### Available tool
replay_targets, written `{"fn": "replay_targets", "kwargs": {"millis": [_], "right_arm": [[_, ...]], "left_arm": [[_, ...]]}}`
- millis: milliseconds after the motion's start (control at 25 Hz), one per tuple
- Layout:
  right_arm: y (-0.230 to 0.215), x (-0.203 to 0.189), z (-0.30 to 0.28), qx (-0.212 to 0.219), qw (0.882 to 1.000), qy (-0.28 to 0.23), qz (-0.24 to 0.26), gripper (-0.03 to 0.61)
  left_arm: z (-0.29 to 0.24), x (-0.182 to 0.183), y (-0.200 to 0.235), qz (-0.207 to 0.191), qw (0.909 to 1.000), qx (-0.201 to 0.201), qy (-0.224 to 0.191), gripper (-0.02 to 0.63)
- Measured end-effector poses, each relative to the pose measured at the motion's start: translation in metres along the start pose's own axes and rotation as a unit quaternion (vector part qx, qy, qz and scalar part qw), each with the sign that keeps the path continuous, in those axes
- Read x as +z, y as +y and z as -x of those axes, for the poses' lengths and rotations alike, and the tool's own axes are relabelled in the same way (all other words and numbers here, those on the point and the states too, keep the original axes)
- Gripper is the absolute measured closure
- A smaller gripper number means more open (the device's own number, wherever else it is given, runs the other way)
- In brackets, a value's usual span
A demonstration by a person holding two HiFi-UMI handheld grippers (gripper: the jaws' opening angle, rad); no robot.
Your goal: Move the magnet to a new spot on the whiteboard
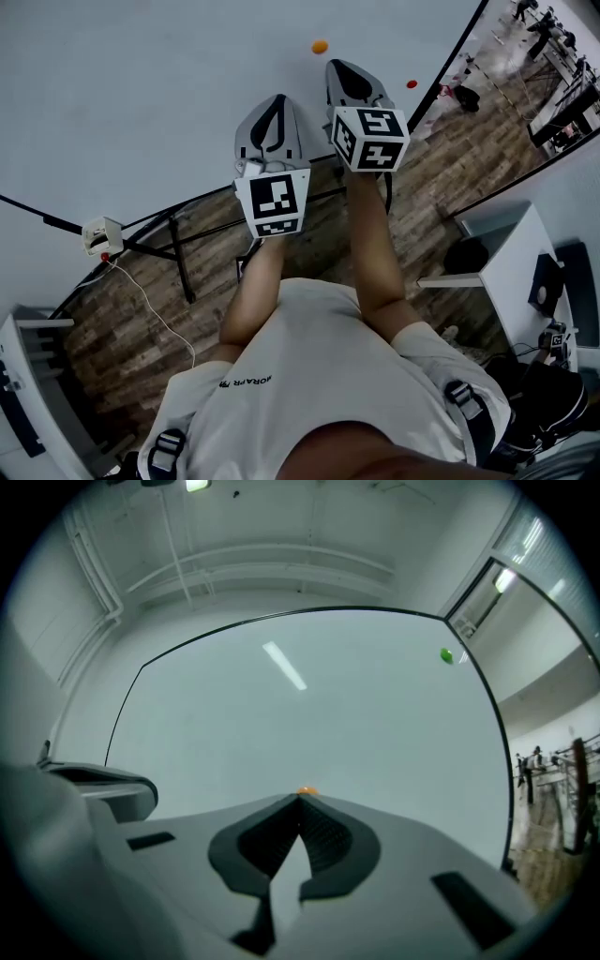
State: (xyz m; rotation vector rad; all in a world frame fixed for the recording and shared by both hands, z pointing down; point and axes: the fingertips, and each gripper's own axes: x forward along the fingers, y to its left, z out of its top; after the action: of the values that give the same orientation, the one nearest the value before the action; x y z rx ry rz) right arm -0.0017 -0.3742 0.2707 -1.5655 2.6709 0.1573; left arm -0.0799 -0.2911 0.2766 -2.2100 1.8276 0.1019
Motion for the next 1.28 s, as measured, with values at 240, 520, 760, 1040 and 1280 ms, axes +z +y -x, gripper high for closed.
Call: {"fn": "replay_targets", "kwargs": {"millis": [240, 520, 760, 1040, 1280], "right_arm": [[0.002, 0.002, -0.012, 0.007, 1.0, 0.005, 0.024, 0.563], [0.002, -0.005, -0.023, 0.003, 1.0, 0.013, 0.017, 0.48], [-0.002, -0.008, -0.035, -0.003, 1.0, 0.022, 0.018, 0.458], [-0.003, -0.008, -0.043, -0.007, 1.0, 0.023, 0.01, 0.445], [-0.005, -0.005, -0.043, -0.016, 1.0, 0.019, 0.001, 0.445]], "left_arm": [[-0.001, -0.002, 0.002, -0.002, 1.0, -0.002, 0.002, 0.611], [0.001, -0.005, 0.003, -0.003, 1.0, -0.002, 0.004, 0.611], [-0.003, -0.006, 0.004, -0.004, 1.0, -0.001, 0.005, 0.611], [-0.005, -0.007, 0.006, -0.005, 1.0, 0.003, 0.005, 0.611], [-0.004, -0.011, 0.005, 0.007, 0.9999, 0.003, 0.011, 0.611]]}}
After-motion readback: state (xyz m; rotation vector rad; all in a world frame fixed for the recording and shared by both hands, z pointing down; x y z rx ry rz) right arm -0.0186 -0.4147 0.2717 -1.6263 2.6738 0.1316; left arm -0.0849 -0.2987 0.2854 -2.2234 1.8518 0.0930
